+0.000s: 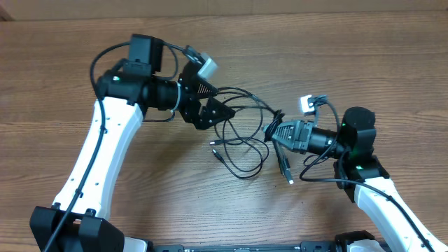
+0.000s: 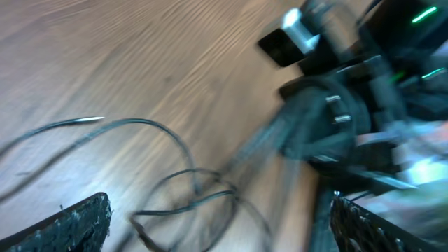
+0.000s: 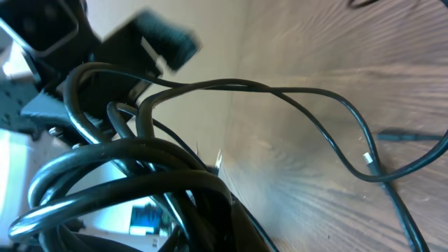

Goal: Untangle cables

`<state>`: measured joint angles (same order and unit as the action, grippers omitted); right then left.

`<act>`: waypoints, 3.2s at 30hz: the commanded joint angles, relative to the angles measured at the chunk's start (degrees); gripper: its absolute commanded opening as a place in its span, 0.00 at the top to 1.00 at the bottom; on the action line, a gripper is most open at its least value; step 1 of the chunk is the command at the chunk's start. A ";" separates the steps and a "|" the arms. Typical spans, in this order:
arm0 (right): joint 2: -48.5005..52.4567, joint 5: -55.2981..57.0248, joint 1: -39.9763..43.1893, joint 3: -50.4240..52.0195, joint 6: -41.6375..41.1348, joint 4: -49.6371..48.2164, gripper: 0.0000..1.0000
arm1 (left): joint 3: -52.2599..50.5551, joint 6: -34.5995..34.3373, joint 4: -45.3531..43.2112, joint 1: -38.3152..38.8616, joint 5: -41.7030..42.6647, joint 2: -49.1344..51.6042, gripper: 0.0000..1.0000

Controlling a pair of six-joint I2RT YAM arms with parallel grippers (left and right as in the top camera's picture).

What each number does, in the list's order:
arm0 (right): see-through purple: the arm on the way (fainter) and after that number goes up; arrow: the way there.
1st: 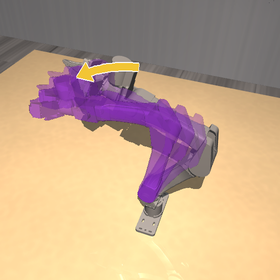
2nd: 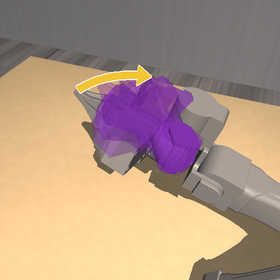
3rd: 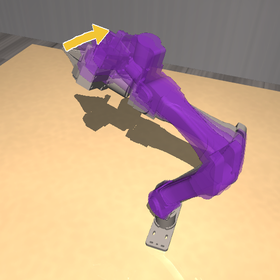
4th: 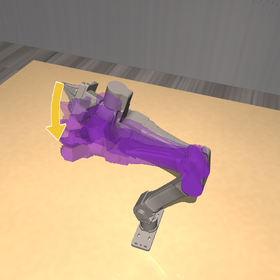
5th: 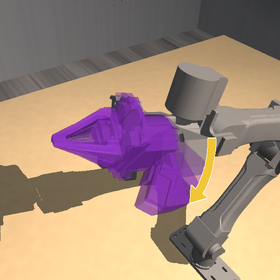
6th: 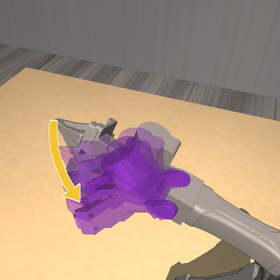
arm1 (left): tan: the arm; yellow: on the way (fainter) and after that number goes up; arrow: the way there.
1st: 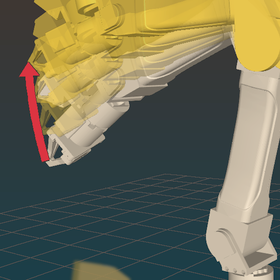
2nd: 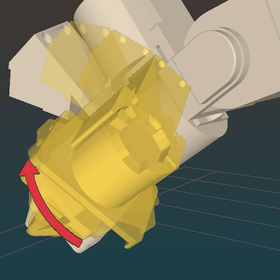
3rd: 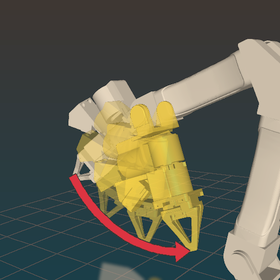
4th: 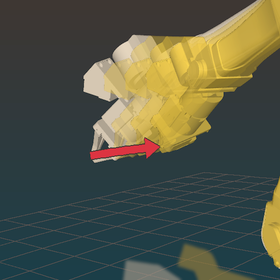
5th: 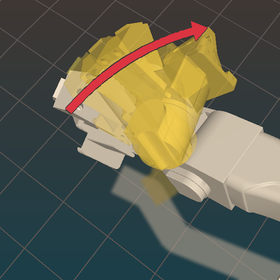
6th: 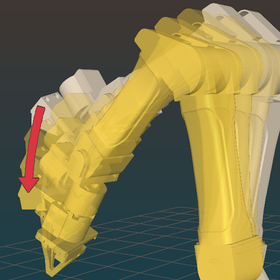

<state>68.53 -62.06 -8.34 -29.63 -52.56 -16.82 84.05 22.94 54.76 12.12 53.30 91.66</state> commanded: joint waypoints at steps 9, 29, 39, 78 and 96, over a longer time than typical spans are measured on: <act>-0.26 -0.94 -3.39 -0.72 5.16 3.96 0.96 | 0.87 20.44 -1.01 3.06 -12.72 0.17 0.00; -0.26 -2.21 -3.61 -0.72 6.23 5.75 0.96 | 0.85 36.04 7.10 8.96 -6.82 0.17 0.00; -0.26 -8.76 -3.61 -0.72 6.62 0.83 0.96 | 0.85 34.99 6.75 8.96 -7.13 0.17 0.01; -0.26 -0.07 -3.54 -0.72 6.62 0.85 0.00 | 0.85 19.23 10.97 8.81 -17.88 0.17 0.96; -0.26 12.09 -3.54 -0.72 6.56 5.64 0.00 | 0.85 19.45 13.57 8.81 -18.01 0.17 0.96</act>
<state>68.53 -52.80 -11.66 -29.67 -46.44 -10.92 84.05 43.16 68.16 21.02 35.27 91.66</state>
